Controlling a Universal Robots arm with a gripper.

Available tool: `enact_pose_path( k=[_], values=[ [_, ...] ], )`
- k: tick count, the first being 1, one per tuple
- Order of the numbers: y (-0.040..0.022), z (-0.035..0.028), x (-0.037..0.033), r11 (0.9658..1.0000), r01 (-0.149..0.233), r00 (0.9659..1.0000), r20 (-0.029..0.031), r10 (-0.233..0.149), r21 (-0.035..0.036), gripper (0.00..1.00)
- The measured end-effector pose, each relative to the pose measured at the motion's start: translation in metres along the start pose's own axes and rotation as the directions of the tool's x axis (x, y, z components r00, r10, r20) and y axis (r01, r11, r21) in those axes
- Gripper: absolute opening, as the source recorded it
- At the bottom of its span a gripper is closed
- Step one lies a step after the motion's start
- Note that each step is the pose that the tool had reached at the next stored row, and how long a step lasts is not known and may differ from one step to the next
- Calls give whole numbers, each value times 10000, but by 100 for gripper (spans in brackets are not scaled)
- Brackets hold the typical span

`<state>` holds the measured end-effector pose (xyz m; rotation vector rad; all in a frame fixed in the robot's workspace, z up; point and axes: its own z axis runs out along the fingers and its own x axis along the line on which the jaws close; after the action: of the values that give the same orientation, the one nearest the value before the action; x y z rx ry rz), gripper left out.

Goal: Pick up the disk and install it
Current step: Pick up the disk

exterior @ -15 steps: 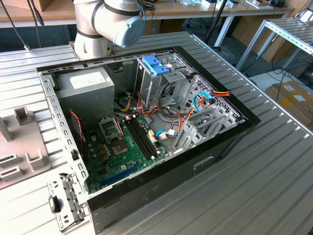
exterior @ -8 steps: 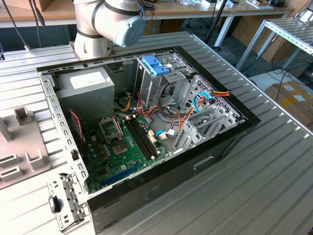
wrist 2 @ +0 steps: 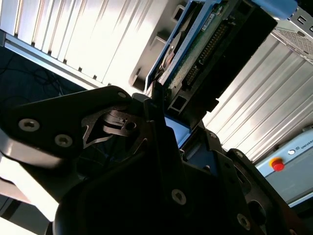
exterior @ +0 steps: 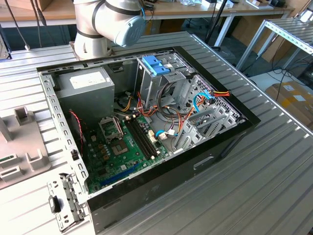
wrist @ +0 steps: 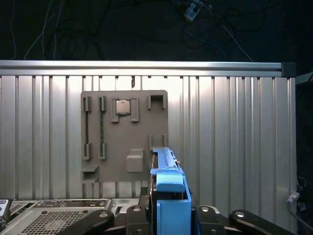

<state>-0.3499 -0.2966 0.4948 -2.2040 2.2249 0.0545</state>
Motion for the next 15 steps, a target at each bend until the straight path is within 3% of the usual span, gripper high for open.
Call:
enact_pose_path(
  k=[15],
  values=[
    [-285, 1, -3, 10000, -1, 10000, -23, 1, 0, 37]
  ],
)
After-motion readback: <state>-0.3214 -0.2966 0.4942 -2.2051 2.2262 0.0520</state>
